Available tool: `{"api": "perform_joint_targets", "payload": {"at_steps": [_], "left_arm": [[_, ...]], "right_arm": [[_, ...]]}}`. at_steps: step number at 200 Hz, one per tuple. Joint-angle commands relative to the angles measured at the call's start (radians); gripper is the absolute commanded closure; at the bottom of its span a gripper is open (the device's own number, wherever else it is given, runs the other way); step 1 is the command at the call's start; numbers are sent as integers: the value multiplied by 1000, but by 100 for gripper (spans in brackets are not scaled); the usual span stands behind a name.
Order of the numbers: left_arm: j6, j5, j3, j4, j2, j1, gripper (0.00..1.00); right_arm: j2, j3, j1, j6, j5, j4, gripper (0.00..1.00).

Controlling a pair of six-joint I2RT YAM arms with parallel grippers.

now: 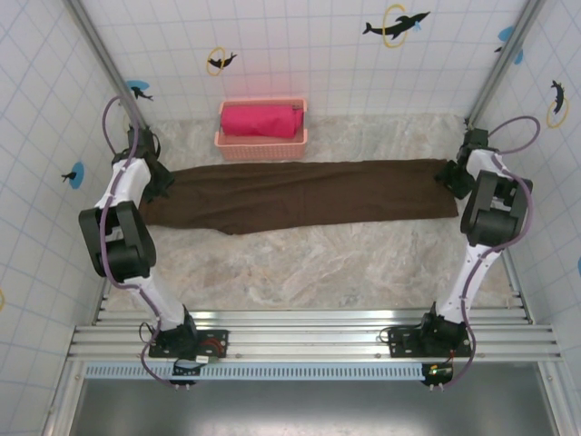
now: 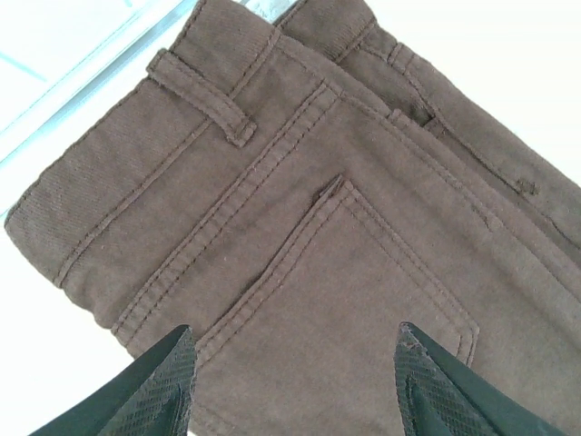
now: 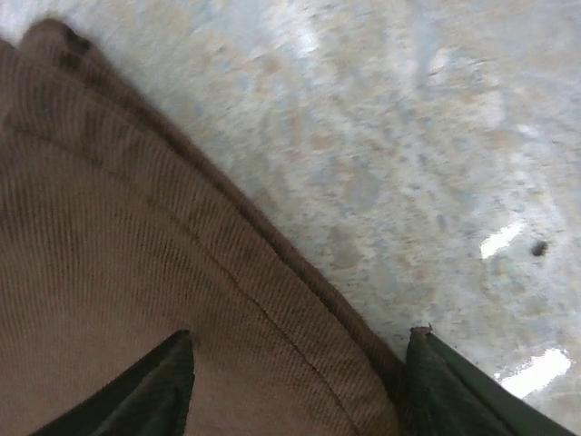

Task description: Roll up the long pants

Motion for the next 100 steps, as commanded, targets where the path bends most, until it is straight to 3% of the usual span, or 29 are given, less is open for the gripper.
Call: {"api": "perform_joint_targets", "payload": {"at_steps": [1,20,62,100], "left_arm": [[32,5,-24,-33,-56,0,41],[53,4,-44,-41,-83,0,41],[107,31,-111,-53,-141,0,41],[147,37,-154,-82,-228,0,42]], "right_arm": [[60,20,12,-21,-66,-62,59],[51,13,26,-30,-69,-71,100],[-118,-110,34,-47,48,-85,100],[-363,-193,32,-101,376,-193,100]]}}
